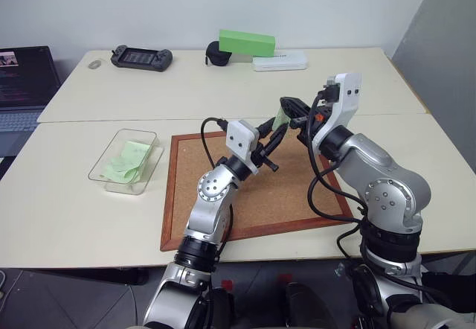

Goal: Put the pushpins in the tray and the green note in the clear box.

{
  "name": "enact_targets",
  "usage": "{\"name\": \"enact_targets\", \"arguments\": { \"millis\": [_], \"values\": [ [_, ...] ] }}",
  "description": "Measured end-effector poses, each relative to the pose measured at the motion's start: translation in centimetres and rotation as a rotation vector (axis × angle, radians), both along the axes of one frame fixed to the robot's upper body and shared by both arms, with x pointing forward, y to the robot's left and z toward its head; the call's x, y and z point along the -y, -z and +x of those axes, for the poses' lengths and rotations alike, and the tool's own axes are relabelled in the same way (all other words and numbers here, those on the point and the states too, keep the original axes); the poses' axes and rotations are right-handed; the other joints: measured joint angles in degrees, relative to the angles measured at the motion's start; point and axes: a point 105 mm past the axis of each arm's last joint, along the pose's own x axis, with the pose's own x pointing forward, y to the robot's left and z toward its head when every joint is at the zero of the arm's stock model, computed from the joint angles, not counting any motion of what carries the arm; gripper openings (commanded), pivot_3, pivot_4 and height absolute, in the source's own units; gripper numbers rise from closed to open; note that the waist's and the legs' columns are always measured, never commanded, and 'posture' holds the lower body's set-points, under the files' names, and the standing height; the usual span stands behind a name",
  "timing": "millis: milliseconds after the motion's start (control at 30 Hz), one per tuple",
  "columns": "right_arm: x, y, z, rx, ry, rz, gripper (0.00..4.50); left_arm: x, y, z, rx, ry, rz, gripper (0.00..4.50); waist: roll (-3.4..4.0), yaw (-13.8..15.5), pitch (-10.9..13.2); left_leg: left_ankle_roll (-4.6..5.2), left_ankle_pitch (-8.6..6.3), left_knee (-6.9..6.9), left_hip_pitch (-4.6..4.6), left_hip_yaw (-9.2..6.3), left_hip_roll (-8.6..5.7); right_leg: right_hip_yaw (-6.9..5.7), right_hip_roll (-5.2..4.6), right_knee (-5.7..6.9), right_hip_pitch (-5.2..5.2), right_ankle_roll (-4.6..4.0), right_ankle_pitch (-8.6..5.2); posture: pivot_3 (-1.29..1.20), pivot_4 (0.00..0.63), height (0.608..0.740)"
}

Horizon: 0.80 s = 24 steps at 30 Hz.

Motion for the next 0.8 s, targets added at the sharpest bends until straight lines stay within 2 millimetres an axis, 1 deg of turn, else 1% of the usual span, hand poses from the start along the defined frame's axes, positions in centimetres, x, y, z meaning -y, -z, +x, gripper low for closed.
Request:
{"name": "enact_targets", "arguments": {
  "millis": [33, 67, 233, 400, 433, 500, 700, 767, 800],
  "values": [
    [0.0, 0.0, 0.0, 0.0, 0.0, 0.0, 0.0, 0.0, 0.0, 0.0, 0.001, -0.001, 0.0, 0.05, 0.0, 0.0, 0.0, 0.0, 0.0, 0.0, 0.0, 0.0, 0.0, 0.0, 0.0, 0.0, 0.0, 0.0, 0.0, 0.0, 0.15, 0.74],
    [0.0, 0.0, 0.0, 0.0, 0.001, 0.0, 0.0, 0.0, -0.1, 0.0, 0.002, -0.001, 0.0, 0.01, 0.0, 0.0, 0.0, 0.0, 0.0, 0.0, 0.0, -0.01, 0.0, 0.0, 0.0, 0.0, 0.0, 0.0, 0.0, 0.0, 0.15, 0.74],
    [0.1, 0.0, 0.0, 0.0, 0.003, 0.001, 0.0, -0.2, -0.5, 0.5, -0.005, -0.021, -0.019, 0.01, 0.0, 0.0, 0.0, 0.0, 0.0, 0.0, 0.0, -0.01, 0.0, 0.0, 0.01, 0.0, 0.0, 0.0, 0.0, 0.0, 0.15, 0.74],
    [0.1, 0.0, 0.1, -0.001, 0.009, 0.004, 0.0, -0.7, -0.5, 1.5, -0.1, -0.061, -0.093, 0.01, 0.0, 0.0, 0.0, 0.0, 0.0, 0.0, -0.01, -0.01, 0.0, 0.0, 0.01, 0.0, 0.0, 0.0, 0.0, 0.0, 0.15, 0.74],
    [0.2, 0.0, 0.1, -0.002, 0.013, 0.005, 0.0, -0.9, -0.2, 1.9, -0.141, -0.077, -0.108, 0.01, 0.0, 0.0, 0.0, 0.0, 0.0, 0.0, -0.01, -0.01, 0.0, 0.0, 0.01, 0.0, -0.01, 0.0, 0.0, 0.0, 0.15, 0.74],
    [0.2, 0.0, 0.1, -0.002, 0.017, 0.005, 0.0, -1.3, 0.0, 2.1, -0.164, -0.094, -0.117, 0.01, 0.0, 0.0, 0.0, 0.0, 0.0, -0.01, -0.01, -0.01, 0.0, 0.0, 0.01, -0.01, -0.01, 0.0, 0.0, 0.0, 0.15, 0.74],
    [0.3, -0.1, 0.1, -0.001, 0.024, 0.007, 0.0, -1.3, 0.2, 2.2, -0.187, -0.093, -0.113, 0.01, 0.0, 0.0, 0.0, 0.0, 0.0, -0.01, -0.02, 0.0, 0.0, 0.0, 0.01, -0.01, -0.01, 0.0, 0.0, 0.0, 0.15, 0.74],
    [0.6, 0.1, 0.1, 0.001, 0.031, -0.006, 0.0, -1.2, 0.4, 2.1, -0.181, -0.067, -0.074, 0.01, 0.0, 0.0, 0.0, 0.0, 0.0, -0.01, -0.02, -0.01, 0.0, -0.02, 0.02, -0.01, -0.01, 0.0, 0.0, 0.0, 0.15, 0.74],
    [1.0, 0.2, 0.0, 0.008, 0.04, -0.033, 0.0, -1.0, 0.5, 1.9, -0.174, -0.033, -0.034, 0.01, 0.0, 0.0, 0.0, 0.0, 0.0, -0.01, -0.03, -0.02, -0.01, -0.01, 0.02, -0.02, -0.01, 0.0, 0.0, 0.0, 0.15, 0.74]
  ]
}}
